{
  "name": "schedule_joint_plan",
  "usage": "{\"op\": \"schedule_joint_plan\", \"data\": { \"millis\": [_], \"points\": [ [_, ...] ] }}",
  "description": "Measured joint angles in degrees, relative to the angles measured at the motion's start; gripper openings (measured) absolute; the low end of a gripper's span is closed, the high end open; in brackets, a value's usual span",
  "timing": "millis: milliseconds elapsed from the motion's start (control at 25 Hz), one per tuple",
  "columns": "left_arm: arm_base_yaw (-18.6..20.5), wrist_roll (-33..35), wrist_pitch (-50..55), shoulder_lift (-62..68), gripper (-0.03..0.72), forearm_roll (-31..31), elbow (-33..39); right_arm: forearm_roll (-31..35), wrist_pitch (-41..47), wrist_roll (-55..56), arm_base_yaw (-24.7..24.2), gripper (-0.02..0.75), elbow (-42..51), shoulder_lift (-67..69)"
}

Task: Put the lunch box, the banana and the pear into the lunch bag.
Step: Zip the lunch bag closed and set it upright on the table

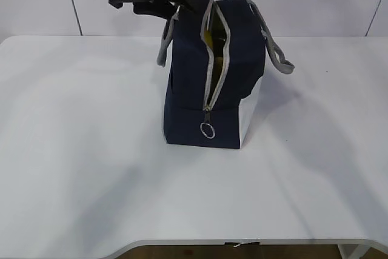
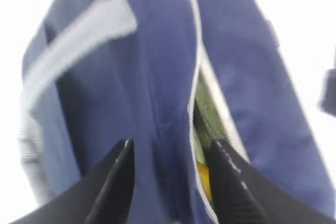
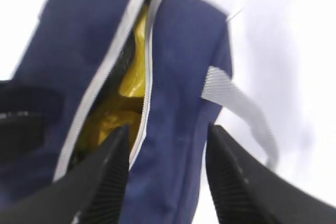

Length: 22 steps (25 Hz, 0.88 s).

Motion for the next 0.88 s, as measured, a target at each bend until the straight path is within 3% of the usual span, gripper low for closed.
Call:
{"op": "schedule_joint_plan", "data": {
  "millis": [200, 440, 880],
  "points": [
    [1.9, 0.0, 3.6, -4.1, 0.36, 3.1, 0.0, 0.2, 0.0, 0.0, 0.0, 0.388, 0.0, -4.2],
    [4.0, 3.9, 12.5, -6.6, 0.36, 5.1, 0.0, 4.8, 0.0, -1.1, 0.0, 0.388, 2.8, -9.1],
    [4.4, 8.7, 16.9, -8.0, 0.359, 5.4, 0.0, 5.6, 0.0, -5.3, 0.0, 0.388, 25.4, -22.8]
  ]
}}
